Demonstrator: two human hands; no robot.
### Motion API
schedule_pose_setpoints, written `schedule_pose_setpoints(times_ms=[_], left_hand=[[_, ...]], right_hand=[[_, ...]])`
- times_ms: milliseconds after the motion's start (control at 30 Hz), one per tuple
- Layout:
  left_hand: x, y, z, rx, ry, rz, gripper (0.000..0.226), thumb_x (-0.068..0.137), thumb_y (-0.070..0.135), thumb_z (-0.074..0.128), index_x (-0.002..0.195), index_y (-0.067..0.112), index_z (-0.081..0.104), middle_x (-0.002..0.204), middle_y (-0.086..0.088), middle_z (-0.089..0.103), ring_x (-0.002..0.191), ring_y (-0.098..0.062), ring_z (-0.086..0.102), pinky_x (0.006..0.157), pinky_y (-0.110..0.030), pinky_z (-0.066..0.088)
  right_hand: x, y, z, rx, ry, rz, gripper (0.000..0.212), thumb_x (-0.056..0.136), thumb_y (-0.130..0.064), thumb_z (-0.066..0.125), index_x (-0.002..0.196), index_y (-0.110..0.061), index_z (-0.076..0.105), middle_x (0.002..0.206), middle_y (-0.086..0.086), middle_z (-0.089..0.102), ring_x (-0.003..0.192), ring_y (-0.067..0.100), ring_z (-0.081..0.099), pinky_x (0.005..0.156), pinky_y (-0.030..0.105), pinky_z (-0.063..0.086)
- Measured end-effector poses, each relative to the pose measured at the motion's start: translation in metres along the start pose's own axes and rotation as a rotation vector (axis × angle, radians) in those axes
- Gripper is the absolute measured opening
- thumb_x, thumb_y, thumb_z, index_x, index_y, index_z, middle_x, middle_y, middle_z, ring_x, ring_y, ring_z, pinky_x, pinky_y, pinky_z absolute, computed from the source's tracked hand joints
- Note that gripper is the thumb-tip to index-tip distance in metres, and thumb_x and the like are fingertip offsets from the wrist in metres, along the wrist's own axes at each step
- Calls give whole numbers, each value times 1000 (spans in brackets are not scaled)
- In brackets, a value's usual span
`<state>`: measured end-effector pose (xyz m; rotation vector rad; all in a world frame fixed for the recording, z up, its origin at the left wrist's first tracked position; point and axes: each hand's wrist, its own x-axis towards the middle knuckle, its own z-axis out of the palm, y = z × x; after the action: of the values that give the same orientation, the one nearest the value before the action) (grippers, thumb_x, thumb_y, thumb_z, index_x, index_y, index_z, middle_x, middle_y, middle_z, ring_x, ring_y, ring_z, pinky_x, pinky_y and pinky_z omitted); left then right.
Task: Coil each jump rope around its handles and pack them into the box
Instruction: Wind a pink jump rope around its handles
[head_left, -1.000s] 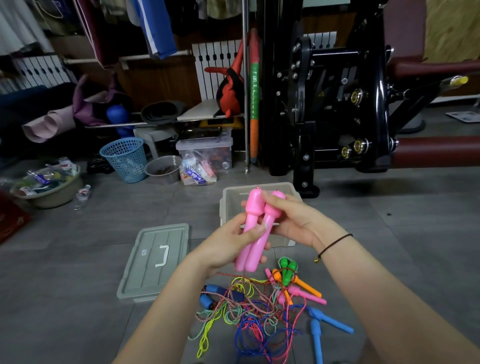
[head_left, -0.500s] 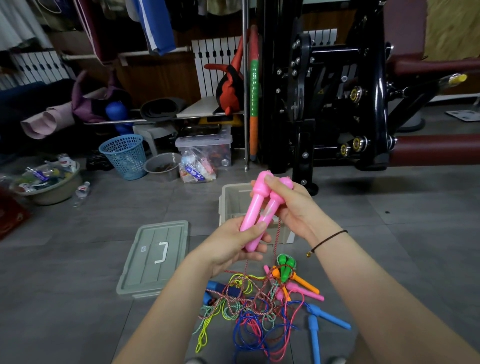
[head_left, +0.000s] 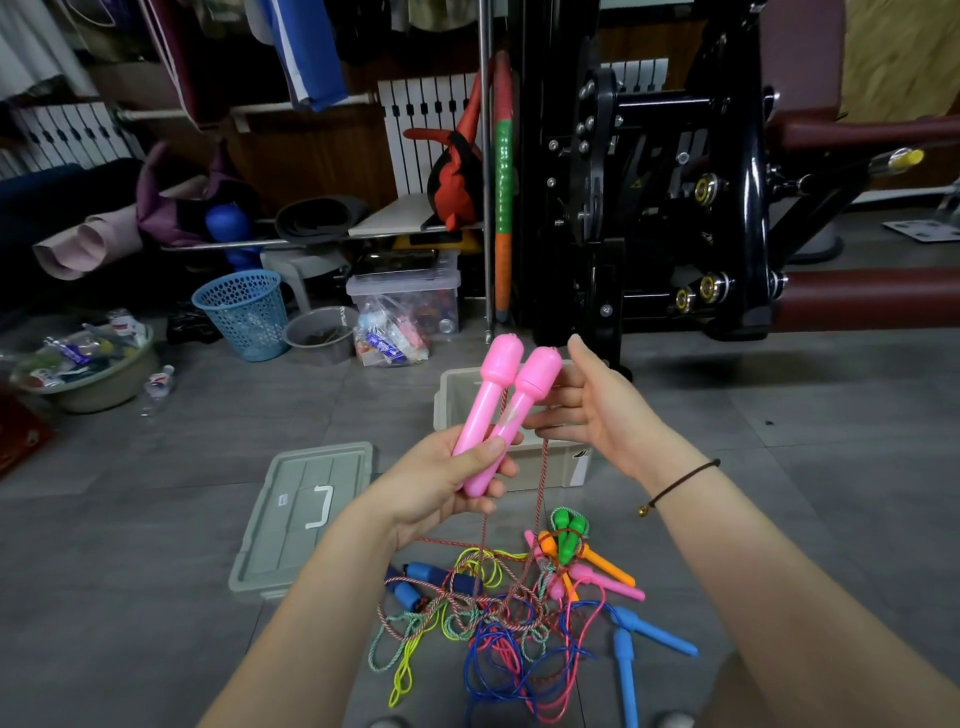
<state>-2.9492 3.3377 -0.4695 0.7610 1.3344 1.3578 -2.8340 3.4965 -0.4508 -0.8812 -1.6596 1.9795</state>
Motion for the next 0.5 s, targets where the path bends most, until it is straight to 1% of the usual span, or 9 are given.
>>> schedule_pose_setpoints(times_ms=[133,233,267,333,367,400,433,500], left_hand=[[0,1,4,-4,2,2,32,85,24,59,114,9,59,78,-1,65,62,-10,58,52,-19,52],[-1,1,6,-16,4,-3,32,83,25,60,111,10,58,77,-2,66,61,-10,58,52,-19,52],[-1,1,6,-19,1,-6,34,83,25,61,112,9,58,77,-2,65,61,-10,58,52,-19,52],[-1,2,6,-23,-1,-14,37,82,25,61,115,7,58,77,-2,66,61,-10,58,51,-19,52],[-1,2,6,-27,-1,-18,37,82,25,61,115,7,58,77,-2,66,61,-10,58,51,-19,52],[-1,2,6,-30,-3,-20,37,82,25,61,114,7,58,77,-2,65,60,-10,58,51,-19,51],[-1,3,7,-30,-6,-19,36,81,25,61,113,7,59,77,-2,65,60,-10,58,50,-19,51],[-1,4,6,-28,-18,-12,35,81,25,62,112,8,59,78,-3,65,60,-10,57,50,-19,51]], right_hand=[[-2,3,8,-14,-10,-9,59,95,-56,35,115,-8,62,98,18,72,89,34,70,80,40,57],[-4,3,10,0,-3,-24,55,95,-55,36,109,-9,63,95,17,72,87,32,70,79,40,57],[-4,2,11,9,8,-33,52,95,-54,38,106,-10,64,91,16,73,83,31,71,78,40,57],[-4,2,11,23,82,-97,43,95,-48,45,97,-11,66,73,7,72,68,23,70,73,36,57],[-3,3,9,12,137,-159,36,94,-45,50,88,-13,66,64,2,67,59,18,65,70,33,56],[-1,5,8,-11,197,-228,30,92,-42,54,80,-17,64,60,-3,60,56,13,58,69,33,53],[1,7,6,-36,255,-290,25,91,-40,57,77,-20,60,63,-6,56,59,11,53,72,36,51],[6,12,2,-55,315,-352,16,89,-41,59,84,-26,56,82,-8,57,79,12,55,86,40,48]])
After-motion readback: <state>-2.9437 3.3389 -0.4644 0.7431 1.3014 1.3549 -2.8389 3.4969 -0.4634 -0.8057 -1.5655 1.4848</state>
